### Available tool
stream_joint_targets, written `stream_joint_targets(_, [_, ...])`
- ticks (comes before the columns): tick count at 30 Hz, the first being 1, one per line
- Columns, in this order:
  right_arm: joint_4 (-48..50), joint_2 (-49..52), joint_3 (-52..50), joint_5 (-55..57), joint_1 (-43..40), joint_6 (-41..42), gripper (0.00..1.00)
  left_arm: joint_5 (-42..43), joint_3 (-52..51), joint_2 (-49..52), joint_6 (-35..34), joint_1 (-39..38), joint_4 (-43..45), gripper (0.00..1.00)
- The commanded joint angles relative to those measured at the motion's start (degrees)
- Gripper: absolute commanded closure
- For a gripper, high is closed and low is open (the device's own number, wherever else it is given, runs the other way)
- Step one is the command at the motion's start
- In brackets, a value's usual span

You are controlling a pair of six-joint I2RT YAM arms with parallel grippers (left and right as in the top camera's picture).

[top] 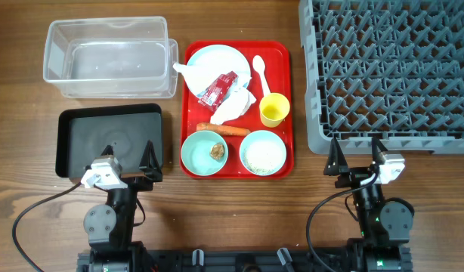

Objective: Sort waste into correct bins and load items into the dishwasher rack

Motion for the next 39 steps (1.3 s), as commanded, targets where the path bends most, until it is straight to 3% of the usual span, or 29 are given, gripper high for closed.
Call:
stream_joint_targets(1, [0.13, -0.11, -0.07, 0.61, 0.39, 0.68, 0.00, -0.33, -0.44, -0.52, 1.07, 0.37, -0.17, 0.00])
stream_joint_targets(39, [0.33, -0.11, -0.07, 0.17, 0.39, 3.23, 0.00, 1.46, -0.44, -0.52, 0.68, 0.37, 2.60, 0.00])
